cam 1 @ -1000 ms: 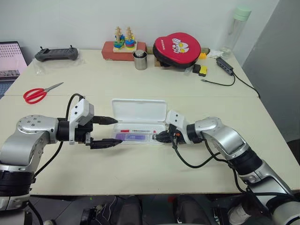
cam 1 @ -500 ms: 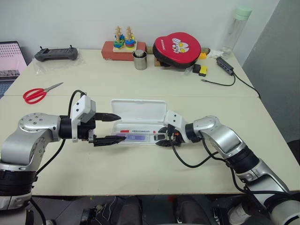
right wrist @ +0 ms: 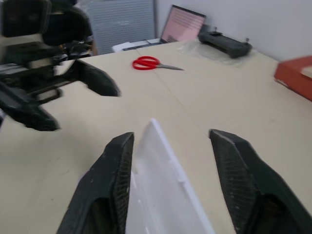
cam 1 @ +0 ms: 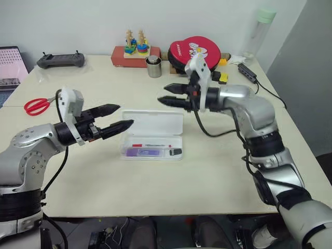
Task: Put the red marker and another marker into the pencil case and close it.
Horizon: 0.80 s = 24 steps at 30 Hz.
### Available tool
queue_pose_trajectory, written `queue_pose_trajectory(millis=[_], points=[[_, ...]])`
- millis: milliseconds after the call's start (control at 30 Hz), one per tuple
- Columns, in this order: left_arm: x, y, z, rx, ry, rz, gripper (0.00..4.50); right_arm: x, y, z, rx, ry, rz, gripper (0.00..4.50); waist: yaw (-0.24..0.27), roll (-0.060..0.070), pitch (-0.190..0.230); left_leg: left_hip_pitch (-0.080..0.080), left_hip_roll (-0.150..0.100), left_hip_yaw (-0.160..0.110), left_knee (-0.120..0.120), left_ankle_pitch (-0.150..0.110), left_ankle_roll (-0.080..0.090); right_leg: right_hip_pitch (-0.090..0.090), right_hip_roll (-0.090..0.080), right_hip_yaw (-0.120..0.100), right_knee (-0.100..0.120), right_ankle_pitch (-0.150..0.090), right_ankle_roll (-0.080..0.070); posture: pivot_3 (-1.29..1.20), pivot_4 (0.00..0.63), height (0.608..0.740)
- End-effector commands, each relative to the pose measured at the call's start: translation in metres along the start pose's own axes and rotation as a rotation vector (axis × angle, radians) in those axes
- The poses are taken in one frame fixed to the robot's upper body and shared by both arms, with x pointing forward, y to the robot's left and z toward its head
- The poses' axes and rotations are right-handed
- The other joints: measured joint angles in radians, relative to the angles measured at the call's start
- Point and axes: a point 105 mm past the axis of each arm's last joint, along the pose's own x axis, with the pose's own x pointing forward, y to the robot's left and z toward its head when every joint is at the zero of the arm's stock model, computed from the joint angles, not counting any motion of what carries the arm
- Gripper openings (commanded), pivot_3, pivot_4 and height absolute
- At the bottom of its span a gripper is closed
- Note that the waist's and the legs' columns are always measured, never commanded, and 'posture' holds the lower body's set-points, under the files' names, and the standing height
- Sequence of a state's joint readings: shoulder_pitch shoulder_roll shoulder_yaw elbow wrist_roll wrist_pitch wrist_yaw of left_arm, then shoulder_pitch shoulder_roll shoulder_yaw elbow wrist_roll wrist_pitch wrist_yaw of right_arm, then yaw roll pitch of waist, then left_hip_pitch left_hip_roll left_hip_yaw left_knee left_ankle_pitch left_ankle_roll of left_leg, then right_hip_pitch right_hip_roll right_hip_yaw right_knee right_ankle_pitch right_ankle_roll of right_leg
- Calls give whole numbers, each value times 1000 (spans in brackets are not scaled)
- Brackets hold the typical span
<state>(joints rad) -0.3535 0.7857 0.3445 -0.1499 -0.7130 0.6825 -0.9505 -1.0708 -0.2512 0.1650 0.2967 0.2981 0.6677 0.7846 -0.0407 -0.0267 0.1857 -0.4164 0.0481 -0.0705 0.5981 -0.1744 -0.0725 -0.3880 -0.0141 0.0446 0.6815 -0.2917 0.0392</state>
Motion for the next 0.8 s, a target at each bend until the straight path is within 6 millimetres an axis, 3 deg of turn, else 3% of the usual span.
queue_pose_trajectory(millis=[33, 100, 233, 533, 633, 800], points=[[-6, -3, 23, 20, -91, 27, 4500, 7, -39, -14, -6, 91, -208, 1586, 2, 0, 0, -1, 0, 0, 0, 0, 0, 0, 0, 0, 0, 0, 0, 0, 150, 740], [-8, -3, 24, 27, -98, 44, 4500, 11, -41, -21, -14, 121, -208, 1050, 4, 0, 0, -1, -1, 0, 0, 0, 0, 0, 0, 0, -1, 0, 0, 0, 150, 740], [-14, -10, 24, 48, -77, 17, 4500, 20, -6, -33, -55, 167, -11, 109, 2, 0, 0, -2, -1, 1, -3, 0, 0, -1, -1, 1, -2, 0, -1, 0, 150, 740], [-26, -23, 6, 75, 69, -70, 4500, 8, 52, -56, -145, 240, 254, 47, -1, 0, 0, -1, -1, 0, -5, 0, 0, -1, -1, -1, -1, -1, -3, 0, 150, 740], [-28, -28, -6, 79, 139, -103, 4500, 1, 69, -83, -192, 327, 315, 47, -1, 0, 0, -1, -1, 0, -5, 0, 0, -1, -1, -1, -1, -1, -2, 0, 150, 740], [-27, -26, -21, 64, 209, -107, 4500, -4, 75, -130, -174, 442, 299, 47, 0, 0, 0, 0, 0, 0, -4, 0, -1, -1, -1, -1, -1, -1, -2, 0, 150, 740]])
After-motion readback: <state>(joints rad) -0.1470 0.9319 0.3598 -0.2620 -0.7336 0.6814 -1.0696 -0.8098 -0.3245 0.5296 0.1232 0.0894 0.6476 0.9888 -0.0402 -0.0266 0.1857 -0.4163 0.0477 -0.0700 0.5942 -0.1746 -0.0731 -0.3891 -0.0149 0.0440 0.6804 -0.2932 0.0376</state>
